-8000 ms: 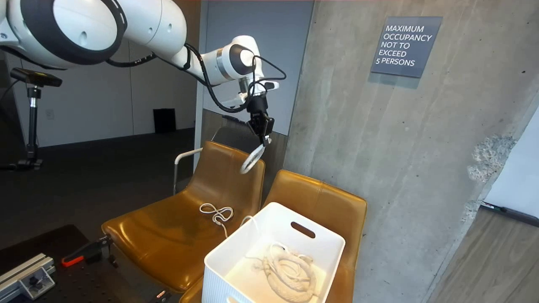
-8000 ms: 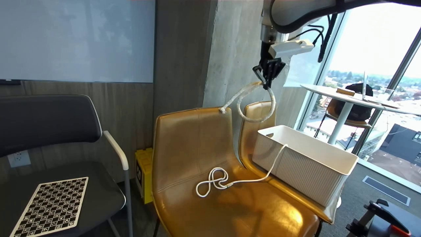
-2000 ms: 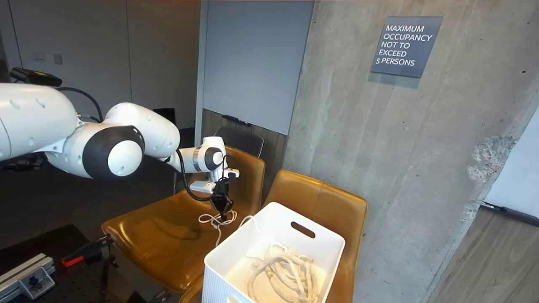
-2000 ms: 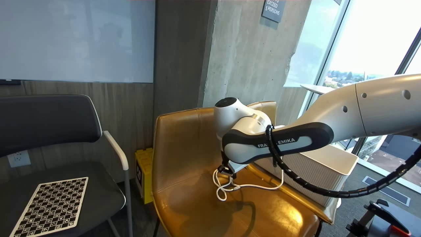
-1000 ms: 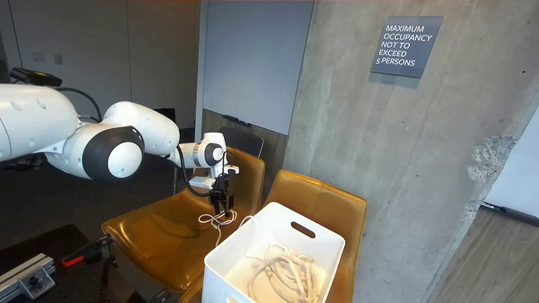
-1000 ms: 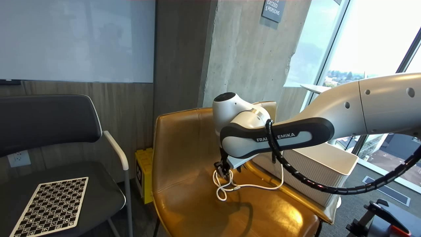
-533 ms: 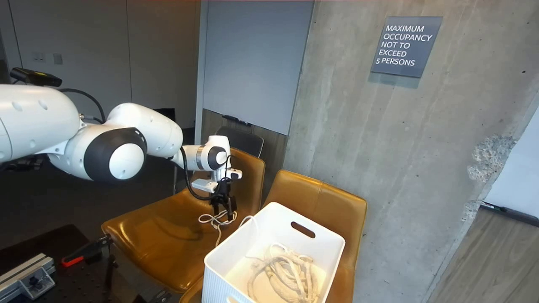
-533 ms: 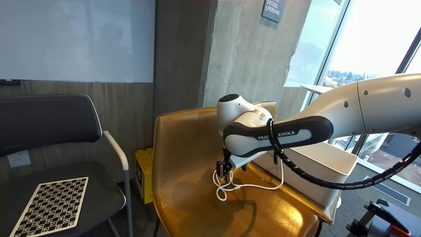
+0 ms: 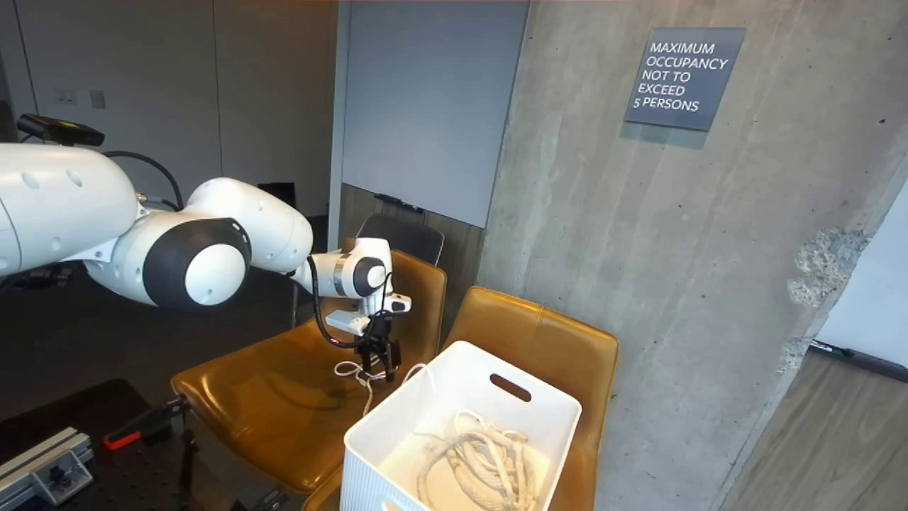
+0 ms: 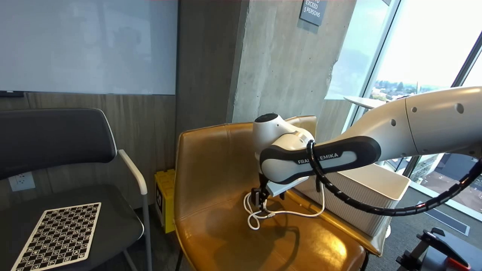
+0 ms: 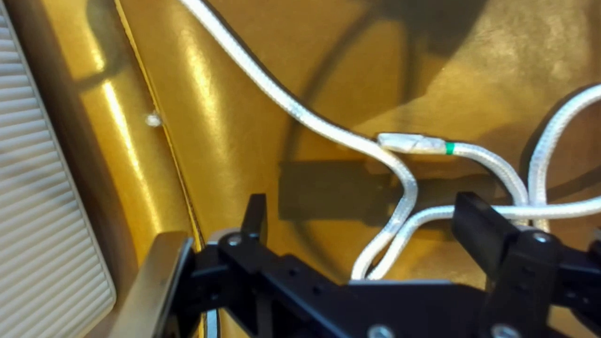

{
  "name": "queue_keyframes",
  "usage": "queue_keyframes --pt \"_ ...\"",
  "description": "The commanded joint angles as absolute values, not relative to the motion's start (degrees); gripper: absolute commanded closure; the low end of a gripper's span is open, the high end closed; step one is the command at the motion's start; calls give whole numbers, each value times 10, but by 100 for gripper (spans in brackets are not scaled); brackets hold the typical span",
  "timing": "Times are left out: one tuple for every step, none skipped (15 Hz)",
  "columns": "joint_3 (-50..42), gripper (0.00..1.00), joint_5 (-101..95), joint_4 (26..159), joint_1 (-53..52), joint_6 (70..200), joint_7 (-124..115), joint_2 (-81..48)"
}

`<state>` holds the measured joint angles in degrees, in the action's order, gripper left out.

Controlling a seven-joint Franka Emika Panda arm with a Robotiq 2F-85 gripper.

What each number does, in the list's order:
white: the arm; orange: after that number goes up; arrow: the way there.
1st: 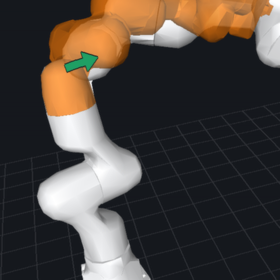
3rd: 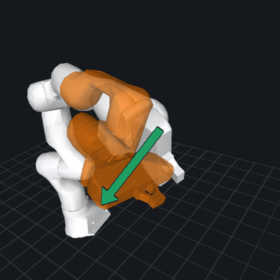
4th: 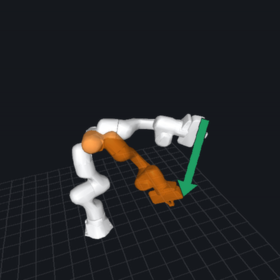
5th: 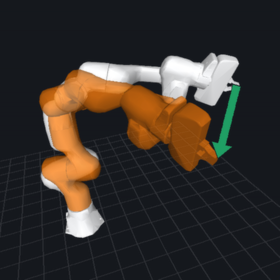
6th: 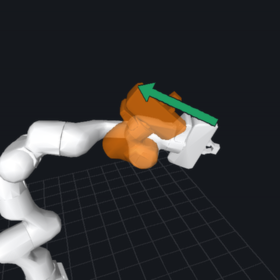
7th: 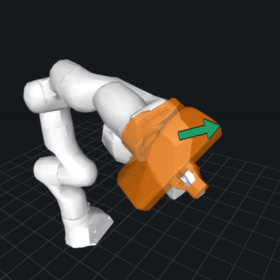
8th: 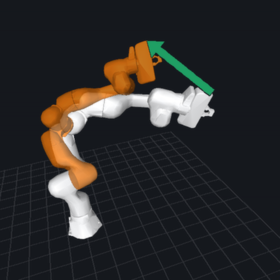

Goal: Shift the pieces of rope, one after the other, to the laundry basket

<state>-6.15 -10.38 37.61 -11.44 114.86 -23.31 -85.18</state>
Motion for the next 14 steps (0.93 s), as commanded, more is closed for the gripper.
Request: queue_keyframes --pt "-59 0 -97 387 -117 1164 -231 -852" --pt "-60 0 -98 391 -118 1165 -231 -852" --pt "-61 0 -99 399 -118 1169 -231 -852" --pt "-61 0 -99 407 -118 1173 -231 -852" --pt "-62 0 -100 414 -118 1174 -230 -852" --pt "-63 5 -100 419 -117 1175 -230 -852" --pt "-63 26 -100 422 -117 1179 -230 -852" --pt "-64 29 -100 422 -118 1178 -230 -852" --pt "-64 31 -100 420 -118 1176 -230 -851" --pt "-65 37 -100 420 -117 1175 -231 -851" --pt "-67 46 -101 413 -116 1170 -231 -853" --pt "-70 53 -100 390 -115 1158 -229 -865" --pt "-73 60 -101 379 -115 1149 -229 -870" --pt "-77 68 -103 377 -114 1143 -230 -869"
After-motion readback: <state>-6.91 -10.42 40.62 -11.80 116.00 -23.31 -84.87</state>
